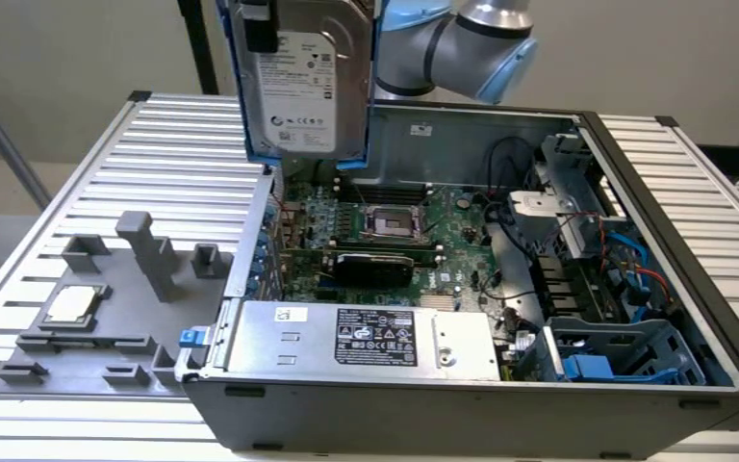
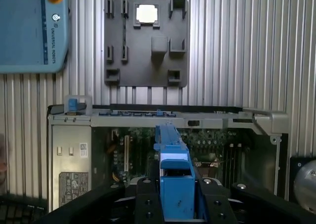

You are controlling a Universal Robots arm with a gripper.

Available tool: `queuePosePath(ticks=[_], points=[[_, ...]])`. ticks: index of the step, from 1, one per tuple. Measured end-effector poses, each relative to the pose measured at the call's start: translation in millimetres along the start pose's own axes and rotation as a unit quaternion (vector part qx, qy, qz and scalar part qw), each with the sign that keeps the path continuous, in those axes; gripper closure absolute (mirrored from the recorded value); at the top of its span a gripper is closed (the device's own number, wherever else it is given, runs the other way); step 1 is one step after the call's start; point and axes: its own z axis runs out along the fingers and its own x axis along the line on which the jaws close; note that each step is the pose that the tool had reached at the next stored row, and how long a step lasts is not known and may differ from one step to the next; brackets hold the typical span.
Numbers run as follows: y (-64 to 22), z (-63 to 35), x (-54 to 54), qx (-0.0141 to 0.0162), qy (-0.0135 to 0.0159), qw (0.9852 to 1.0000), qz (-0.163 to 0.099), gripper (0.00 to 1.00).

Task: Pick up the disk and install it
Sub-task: 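Pick up the disk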

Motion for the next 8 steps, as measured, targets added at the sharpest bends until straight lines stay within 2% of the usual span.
queuePosePath(ticks=[8], points=[[-36.3,0.8,5.3,0.0000,-0.0001,1.0000,0.000,0.67]])
